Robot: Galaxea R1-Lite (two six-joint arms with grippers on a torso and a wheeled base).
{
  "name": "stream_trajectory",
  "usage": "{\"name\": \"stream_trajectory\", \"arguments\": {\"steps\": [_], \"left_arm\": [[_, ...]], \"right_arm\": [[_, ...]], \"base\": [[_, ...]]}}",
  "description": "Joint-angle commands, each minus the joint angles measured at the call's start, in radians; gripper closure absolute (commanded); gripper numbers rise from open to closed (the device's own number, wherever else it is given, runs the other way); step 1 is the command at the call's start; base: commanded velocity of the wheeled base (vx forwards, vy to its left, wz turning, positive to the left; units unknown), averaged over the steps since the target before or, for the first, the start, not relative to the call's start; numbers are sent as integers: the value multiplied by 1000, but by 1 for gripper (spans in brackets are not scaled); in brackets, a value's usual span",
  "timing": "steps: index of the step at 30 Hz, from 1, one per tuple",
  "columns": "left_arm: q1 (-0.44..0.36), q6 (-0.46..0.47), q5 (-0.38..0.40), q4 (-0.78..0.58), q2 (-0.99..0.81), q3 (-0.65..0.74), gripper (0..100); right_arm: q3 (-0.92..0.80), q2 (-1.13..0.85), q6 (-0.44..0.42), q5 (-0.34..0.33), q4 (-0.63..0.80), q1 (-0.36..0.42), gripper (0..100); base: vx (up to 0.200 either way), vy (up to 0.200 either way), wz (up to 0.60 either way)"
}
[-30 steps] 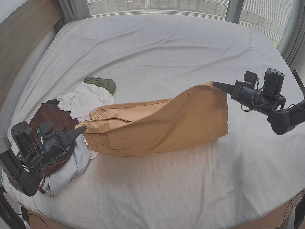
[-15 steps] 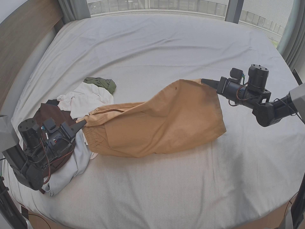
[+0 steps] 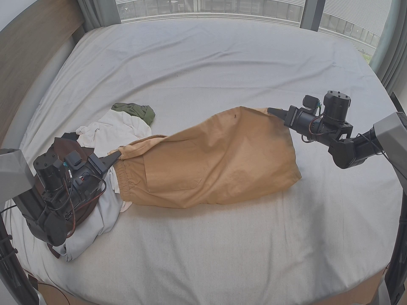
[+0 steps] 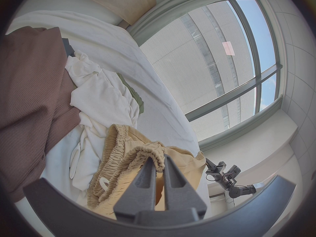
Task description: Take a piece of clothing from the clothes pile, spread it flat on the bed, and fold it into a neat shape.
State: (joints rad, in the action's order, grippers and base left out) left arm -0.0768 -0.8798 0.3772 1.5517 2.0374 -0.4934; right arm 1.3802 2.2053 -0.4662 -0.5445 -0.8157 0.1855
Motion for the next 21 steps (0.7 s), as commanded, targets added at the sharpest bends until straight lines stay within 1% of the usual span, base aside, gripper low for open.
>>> {"name": "stream_trajectory", "arguments": {"steps": [1,4,5,6,7,10,11,12,13,14,16,18,21], "left_arm": [[-1,2,-1,1,18,-10,100],[0,1,-1,1,23,-16,100],[0,1,-1,1,23,-16,0],[0,2,-1,1,32,-19,0],[2,2,-3,1,32,-20,0],[15,-2,-49,1,58,-73,0],[15,-2,-49,1,58,-73,0],[28,1,-80,1,70,-97,0],[31,1,-87,1,73,-103,0],[40,-1,-107,1,73,-120,0],[45,-4,-120,1,67,-123,0],[45,-4,-120,1,53,-116,0],[34,-7,-109,1,-6,-77,0]], "right_arm": [[2,8,0,0,-2,2,100],[0,10,0,-2,-2,0,100],[0,10,0,-2,-2,0,100],[2,10,0,-2,-3,0,100],[2,10,0,-2,-3,0,0],[36,24,-3,21,-5,0,0],[36,24,-3,21,-5,0,0],[33,28,-3,40,-16,-1,0],[31,28,-3,41,-20,-1,0],[11,22,-3,43,-45,-1,0],[-36,11,0,44,-80,-1,0],[-101,-21,1,46,-109,-1,0],[-244,-98,0,46,-141,2,0]], "base": [[0,0,0],[0,0,0],[0,0,0],[0,0,0],[0,0,0],[0,0,0],[0,0,0],[0,0,0],[0,0,0],[0,0,0],[0,0,0],[0,0,0],[0,0,0]]}}
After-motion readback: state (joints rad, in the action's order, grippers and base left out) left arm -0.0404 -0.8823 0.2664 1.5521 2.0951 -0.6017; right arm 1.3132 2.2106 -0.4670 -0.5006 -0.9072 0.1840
